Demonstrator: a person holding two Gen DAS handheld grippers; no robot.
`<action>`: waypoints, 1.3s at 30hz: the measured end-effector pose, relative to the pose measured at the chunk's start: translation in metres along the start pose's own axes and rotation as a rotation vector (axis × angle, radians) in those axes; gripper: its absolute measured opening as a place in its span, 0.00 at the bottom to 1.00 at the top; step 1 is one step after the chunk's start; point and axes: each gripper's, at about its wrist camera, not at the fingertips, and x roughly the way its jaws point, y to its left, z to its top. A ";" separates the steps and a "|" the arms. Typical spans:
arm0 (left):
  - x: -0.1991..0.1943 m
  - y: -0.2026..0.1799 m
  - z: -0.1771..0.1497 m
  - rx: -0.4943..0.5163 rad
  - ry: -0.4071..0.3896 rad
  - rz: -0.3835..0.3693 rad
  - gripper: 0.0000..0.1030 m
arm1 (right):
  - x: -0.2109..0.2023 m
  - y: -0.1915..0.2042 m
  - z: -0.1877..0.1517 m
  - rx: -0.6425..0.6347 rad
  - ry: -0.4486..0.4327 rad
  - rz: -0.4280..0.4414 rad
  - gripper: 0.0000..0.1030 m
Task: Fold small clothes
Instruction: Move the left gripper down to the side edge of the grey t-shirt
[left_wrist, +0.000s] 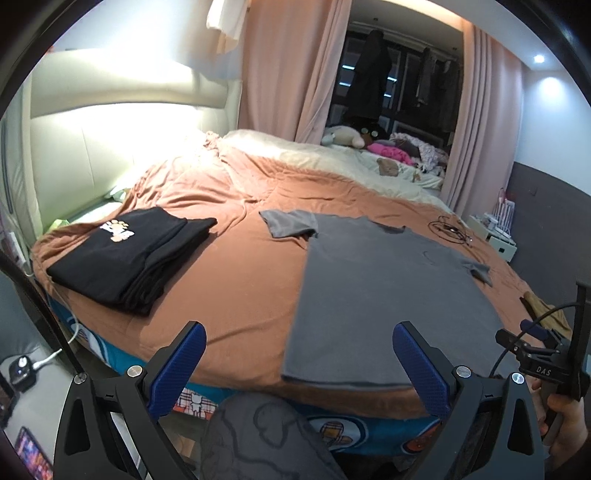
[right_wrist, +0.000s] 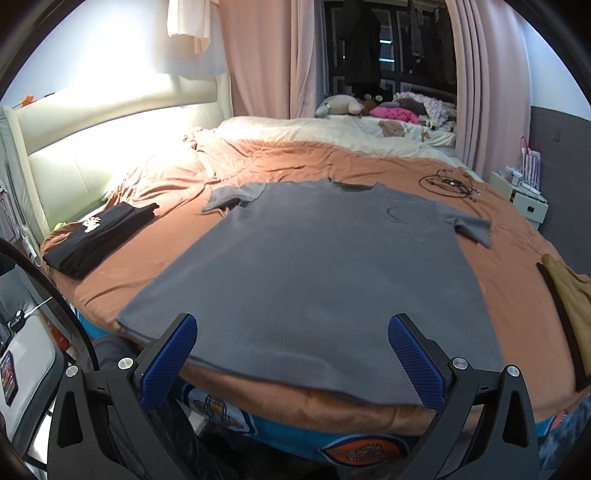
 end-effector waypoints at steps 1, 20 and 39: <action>0.007 0.001 0.003 -0.004 0.007 0.004 0.97 | 0.006 -0.003 0.004 0.003 0.006 0.000 1.00; 0.128 0.023 0.074 -0.124 0.141 0.030 0.84 | 0.107 -0.027 0.087 0.041 0.113 0.044 1.00; 0.259 0.090 0.141 -0.260 0.210 0.068 0.74 | 0.221 -0.039 0.169 0.017 0.148 0.112 0.81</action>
